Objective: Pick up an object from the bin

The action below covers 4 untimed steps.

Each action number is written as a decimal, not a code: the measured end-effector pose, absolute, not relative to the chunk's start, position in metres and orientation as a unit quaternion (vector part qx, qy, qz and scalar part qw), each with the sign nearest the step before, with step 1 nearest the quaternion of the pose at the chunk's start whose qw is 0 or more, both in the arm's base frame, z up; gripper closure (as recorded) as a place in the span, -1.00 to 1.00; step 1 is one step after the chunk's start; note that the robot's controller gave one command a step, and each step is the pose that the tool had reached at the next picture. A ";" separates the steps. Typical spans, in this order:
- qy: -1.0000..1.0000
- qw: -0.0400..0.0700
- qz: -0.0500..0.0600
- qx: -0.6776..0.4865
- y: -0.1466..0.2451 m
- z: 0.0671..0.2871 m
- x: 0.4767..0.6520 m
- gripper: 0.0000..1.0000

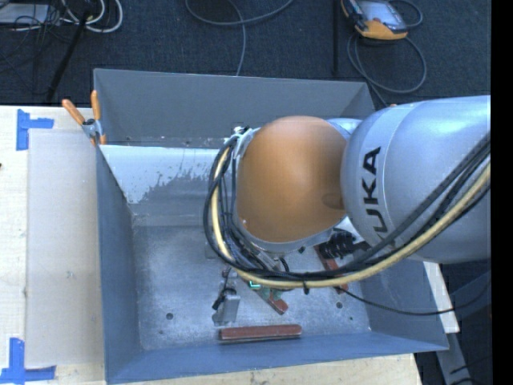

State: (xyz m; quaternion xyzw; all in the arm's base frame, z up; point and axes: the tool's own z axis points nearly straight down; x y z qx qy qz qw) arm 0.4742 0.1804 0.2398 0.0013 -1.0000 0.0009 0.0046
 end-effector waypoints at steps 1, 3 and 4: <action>-0.993 0.002 0.001 0.122 0.118 0.095 0.473 -1.00; -0.988 -0.001 0.000 0.157 0.101 0.070 0.473 1.00; -0.990 -0.005 0.000 0.140 0.108 0.197 0.501 1.00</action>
Offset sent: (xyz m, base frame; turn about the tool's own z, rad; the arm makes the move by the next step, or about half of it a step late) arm -0.0010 -0.0606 -0.1414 -0.2440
